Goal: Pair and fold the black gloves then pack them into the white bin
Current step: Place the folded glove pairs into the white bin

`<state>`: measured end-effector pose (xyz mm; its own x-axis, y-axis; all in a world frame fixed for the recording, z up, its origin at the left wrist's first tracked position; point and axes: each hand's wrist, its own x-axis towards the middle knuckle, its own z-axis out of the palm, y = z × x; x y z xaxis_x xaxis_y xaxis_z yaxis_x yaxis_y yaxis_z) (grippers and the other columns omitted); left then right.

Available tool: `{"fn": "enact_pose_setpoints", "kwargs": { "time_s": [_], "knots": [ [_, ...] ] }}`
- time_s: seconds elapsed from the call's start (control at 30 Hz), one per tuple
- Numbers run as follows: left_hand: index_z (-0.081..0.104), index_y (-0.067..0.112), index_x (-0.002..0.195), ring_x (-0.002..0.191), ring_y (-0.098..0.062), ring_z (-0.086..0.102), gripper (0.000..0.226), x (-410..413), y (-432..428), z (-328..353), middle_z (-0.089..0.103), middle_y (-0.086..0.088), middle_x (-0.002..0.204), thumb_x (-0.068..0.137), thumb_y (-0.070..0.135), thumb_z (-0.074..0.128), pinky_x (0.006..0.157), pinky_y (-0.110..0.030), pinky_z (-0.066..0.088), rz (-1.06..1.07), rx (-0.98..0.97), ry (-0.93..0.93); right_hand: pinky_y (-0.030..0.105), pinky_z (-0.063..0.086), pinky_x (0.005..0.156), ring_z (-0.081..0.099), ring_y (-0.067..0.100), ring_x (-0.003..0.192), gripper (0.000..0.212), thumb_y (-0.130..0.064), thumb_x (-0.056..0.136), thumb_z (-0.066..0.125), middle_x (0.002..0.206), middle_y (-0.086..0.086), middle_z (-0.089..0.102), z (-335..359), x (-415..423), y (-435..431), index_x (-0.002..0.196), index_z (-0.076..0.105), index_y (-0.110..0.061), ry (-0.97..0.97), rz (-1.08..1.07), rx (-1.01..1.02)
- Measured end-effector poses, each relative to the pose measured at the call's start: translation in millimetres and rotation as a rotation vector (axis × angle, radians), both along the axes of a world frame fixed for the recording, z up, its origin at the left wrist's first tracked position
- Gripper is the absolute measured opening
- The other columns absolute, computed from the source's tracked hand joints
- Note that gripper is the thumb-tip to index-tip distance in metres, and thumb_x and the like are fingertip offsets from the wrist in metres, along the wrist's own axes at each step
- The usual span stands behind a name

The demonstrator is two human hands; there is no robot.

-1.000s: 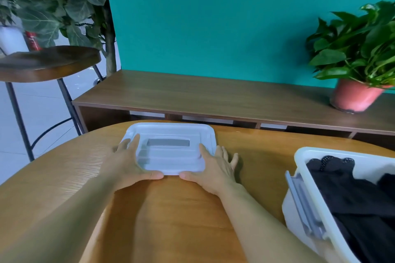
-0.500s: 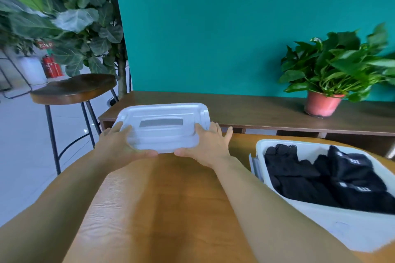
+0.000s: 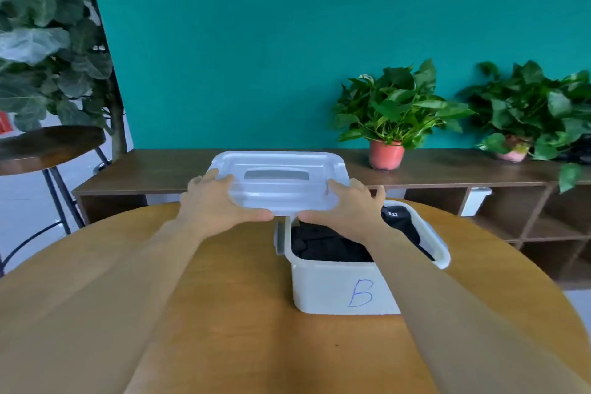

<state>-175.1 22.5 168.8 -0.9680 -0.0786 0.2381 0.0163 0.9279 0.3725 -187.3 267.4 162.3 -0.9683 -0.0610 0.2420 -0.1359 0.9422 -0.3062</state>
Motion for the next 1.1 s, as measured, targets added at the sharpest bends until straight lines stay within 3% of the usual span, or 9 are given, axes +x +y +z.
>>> {"fn": "enact_pose_setpoints", "kwargs": {
  "time_s": [0.1, 0.2, 0.33, 0.5, 0.73, 0.87, 1.0, 1.1],
  "knots": [
    [0.047, 0.033, 0.137, 0.139, -0.029, 0.03, 0.114, -5.0, 49.6, -3.5, 0.035, -0.001, 0.153, 0.044, 0.098, 0.056, 0.105, -0.046, 0.038, -0.06, -0.028, -0.049, 0.056, -0.002, 0.115, 0.034, 0.023, 0.136, 0.087, -0.087, 0.066, 0.052, 0.138, 0.003, 0.048, -4.7, 9.8, 51.6, 0.136, 0.043, -0.035, -0.024, -0.065, 0.021],
    [0.05, 0.037, 0.132, 0.134, -0.028, 0.036, 0.103, -9.8, 91.1, -10.3, 0.043, 0.002, 0.144, 0.047, 0.094, 0.061, 0.103, -0.044, 0.042, -0.082, -0.024, -0.105, 0.055, 0.0, 0.115, 0.036, 0.023, 0.134, 0.083, -0.086, 0.069, 0.05, 0.136, 0.001, 0.05, -8.7, 16.0, 91.9, 0.134, 0.045, -0.037, -0.063, -0.106, 0.051],
    [0.056, 0.046, 0.121, 0.118, -0.023, 0.05, 0.115, -20.6, 124.7, -27.0, 0.056, 0.01, 0.122, 0.024, 0.107, 0.044, 0.093, -0.043, 0.048, -0.107, -0.011, -0.15, 0.056, -0.004, 0.117, 0.03, 0.022, 0.14, 0.089, -0.089, 0.07, 0.046, 0.144, 0.001, 0.046, -16.1, 19.2, 127.2, 0.142, 0.04, -0.036, -0.147, -0.133, 0.077],
    [0.059, 0.042, 0.111, 0.108, -0.019, 0.054, 0.113, -21.4, 138.7, -40.5, 0.06, 0.014, 0.113, 0.021, 0.109, 0.042, 0.087, -0.041, 0.051, -0.094, -0.031, -0.184, 0.058, -0.002, 0.116, 0.031, 0.024, 0.141, 0.093, -0.091, 0.07, 0.041, 0.147, 0.001, 0.044, -28.5, 17.9, 142.3, 0.145, 0.037, -0.036, -0.209, -0.115, 0.132],
    [0.056, 0.038, 0.103, 0.11, -0.018, 0.05, 0.104, 1.4, 142.0, -45.4, 0.056, 0.012, 0.112, 0.026, 0.107, 0.042, 0.084, -0.039, 0.051, -0.041, -0.086, -0.176, 0.059, 0.004, 0.115, 0.036, 0.023, 0.135, 0.089, -0.095, 0.065, 0.037, 0.139, -0.001, 0.05, -42.7, 22.3, 147.8, 0.135, 0.041, -0.04, -0.163, -0.073, 0.164],
    [0.054, 0.033, 0.124, 0.122, -0.021, 0.048, 0.118, 13.7, 144.1, -46.7, 0.054, 0.007, 0.129, 0.032, 0.105, 0.045, 0.091, -0.041, 0.05, -0.032, -0.1, -0.171, 0.059, 0.003, 0.116, 0.032, 0.022, 0.139, 0.091, -0.094, 0.066, 0.038, 0.146, 0.0, 0.043, -45.3, 35.0, 150.1, 0.139, 0.039, -0.039, -0.155, -0.071, 0.147],
    [0.056, 0.035, 0.112, 0.117, -0.021, 0.05, 0.115, 23.4, 146.1, -47.9, 0.056, 0.01, 0.12, 0.026, 0.109, 0.038, 0.088, -0.042, 0.051, -0.017, -0.104, -0.166, 0.059, 0.007, 0.115, 0.034, 0.023, 0.138, 0.095, -0.097, 0.06, 0.031, 0.148, -0.001, 0.042, -48.1, 41.6, 152.8, 0.135, 0.04, -0.04, -0.157, -0.064, 0.148],
    [0.056, 0.034, 0.12, 0.123, -0.021, 0.048, 0.119, 30.3, 146.5, -49.1, 0.057, 0.009, 0.125, 0.029, 0.108, 0.041, 0.092, -0.042, 0.05, -0.023, -0.091, -0.17, 0.06, 0.005, 0.115, 0.034, 0.024, 0.139, 0.099, -0.099, 0.056, 0.027, 0.149, -0.001, 0.042, -50.3, 44.3, 154.5, 0.135, 0.04, -0.041, -0.154, -0.059, 0.158]
  ]
}}
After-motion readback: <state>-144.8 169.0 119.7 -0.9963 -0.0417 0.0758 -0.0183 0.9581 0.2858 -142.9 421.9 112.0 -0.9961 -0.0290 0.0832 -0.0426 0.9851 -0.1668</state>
